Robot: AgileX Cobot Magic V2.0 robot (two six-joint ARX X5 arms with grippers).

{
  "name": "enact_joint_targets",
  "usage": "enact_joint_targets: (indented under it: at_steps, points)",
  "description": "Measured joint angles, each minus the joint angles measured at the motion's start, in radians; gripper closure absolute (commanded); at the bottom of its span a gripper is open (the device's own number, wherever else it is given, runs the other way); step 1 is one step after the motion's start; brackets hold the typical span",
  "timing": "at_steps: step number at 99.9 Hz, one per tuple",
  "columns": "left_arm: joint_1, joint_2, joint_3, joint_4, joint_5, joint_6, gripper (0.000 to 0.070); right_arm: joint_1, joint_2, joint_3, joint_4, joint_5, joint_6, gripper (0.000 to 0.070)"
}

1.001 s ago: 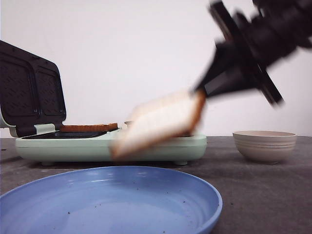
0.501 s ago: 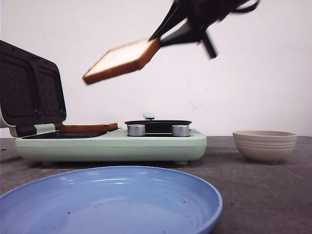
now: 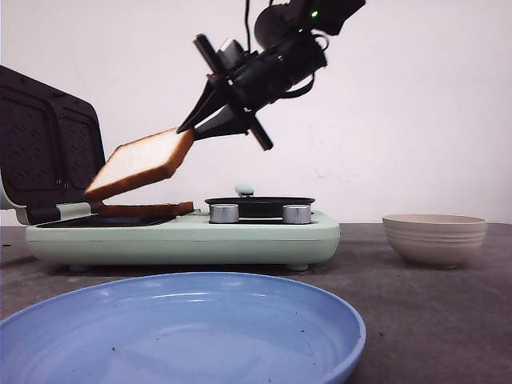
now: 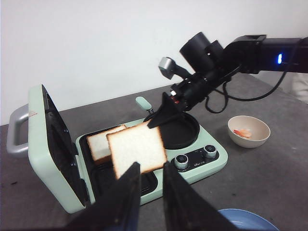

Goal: Make breakfast with bread and shrimp
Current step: 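Carry the bread with the right gripper and lower it into the sandwich maker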

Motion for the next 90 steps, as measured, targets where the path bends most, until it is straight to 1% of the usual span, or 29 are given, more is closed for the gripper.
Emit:
enact_joint_targets:
  at_steps: [39,46,64,90]
  points:
    - [0.0,0.0,0.0,0.0,0.0,0.026,0.0697,0.066,0.066,0.01,0.034,-0.005,0.0,0.07]
    - [0.0,0.0,0.0,0.001,0.0,0.029,0.0697,0.07,0.067,0.01,0.053,0.002,0.0,0.07]
    - [0.0,0.0,0.0,0.0,0.0,0.029,0.0697,0.071,0.083,0.01,0.054,0.043,0.0,0.07]
    - [0.0,0.0,0.0,-0.016,0.0,0.029,0.0697,0.054,0.095,0.01,0.05,0.046,0.0,0.07]
